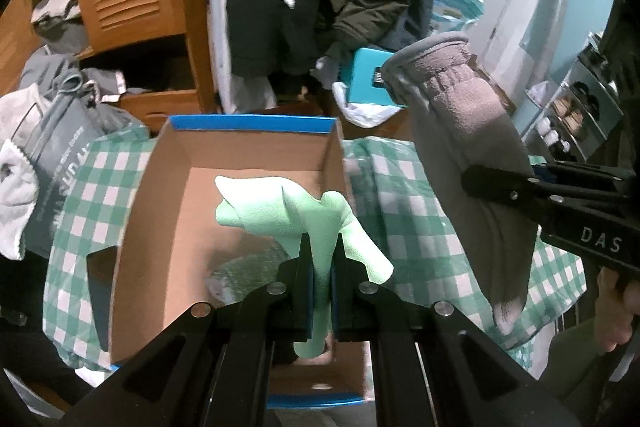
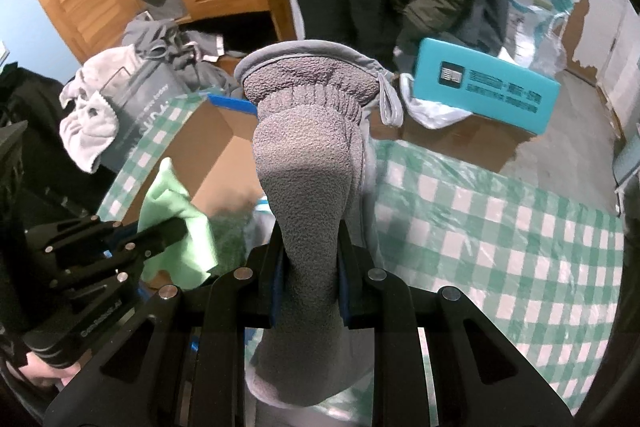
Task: Organize soft objects
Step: 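Carry the green cloth and grey sock over the box with both grippers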
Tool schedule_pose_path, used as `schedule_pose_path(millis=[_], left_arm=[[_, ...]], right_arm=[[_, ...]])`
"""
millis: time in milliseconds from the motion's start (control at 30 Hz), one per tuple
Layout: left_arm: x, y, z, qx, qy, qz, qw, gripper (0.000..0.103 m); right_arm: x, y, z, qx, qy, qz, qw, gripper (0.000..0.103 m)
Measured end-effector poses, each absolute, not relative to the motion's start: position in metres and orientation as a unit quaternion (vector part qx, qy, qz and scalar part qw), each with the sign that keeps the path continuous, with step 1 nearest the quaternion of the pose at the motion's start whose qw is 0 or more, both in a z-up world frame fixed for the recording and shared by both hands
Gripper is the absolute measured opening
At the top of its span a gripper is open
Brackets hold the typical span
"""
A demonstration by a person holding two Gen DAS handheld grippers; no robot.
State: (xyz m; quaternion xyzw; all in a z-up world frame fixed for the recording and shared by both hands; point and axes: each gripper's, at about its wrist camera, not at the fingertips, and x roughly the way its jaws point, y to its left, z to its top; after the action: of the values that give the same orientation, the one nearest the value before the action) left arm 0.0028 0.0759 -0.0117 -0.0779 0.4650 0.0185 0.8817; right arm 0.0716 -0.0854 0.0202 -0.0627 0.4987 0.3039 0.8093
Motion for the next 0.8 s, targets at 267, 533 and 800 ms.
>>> schedule_pose_path(millis=[267, 533, 800], left_arm=[[0.0, 0.107, -0.017, -0.099, 0.468, 0.043, 0.877, 0.006], [0.0, 0.135, -0.031, -0.117, 0.479, 0.066, 0.868, 0.006], [0.002, 0.148, -0.045, -0.13, 0.49, 0.081, 0.858, 0.006]], right_arm=[[0.07, -0.045, 0.019, -0.069, 0.503, 0.322, 0.799, 0.02], [0.068, -0.007, 0.013, -0.085, 0.509, 0.331, 0.79, 0.02], [0.073, 0.019, -0.009, -0.095, 0.531, 0.337, 0.772, 0.02]])
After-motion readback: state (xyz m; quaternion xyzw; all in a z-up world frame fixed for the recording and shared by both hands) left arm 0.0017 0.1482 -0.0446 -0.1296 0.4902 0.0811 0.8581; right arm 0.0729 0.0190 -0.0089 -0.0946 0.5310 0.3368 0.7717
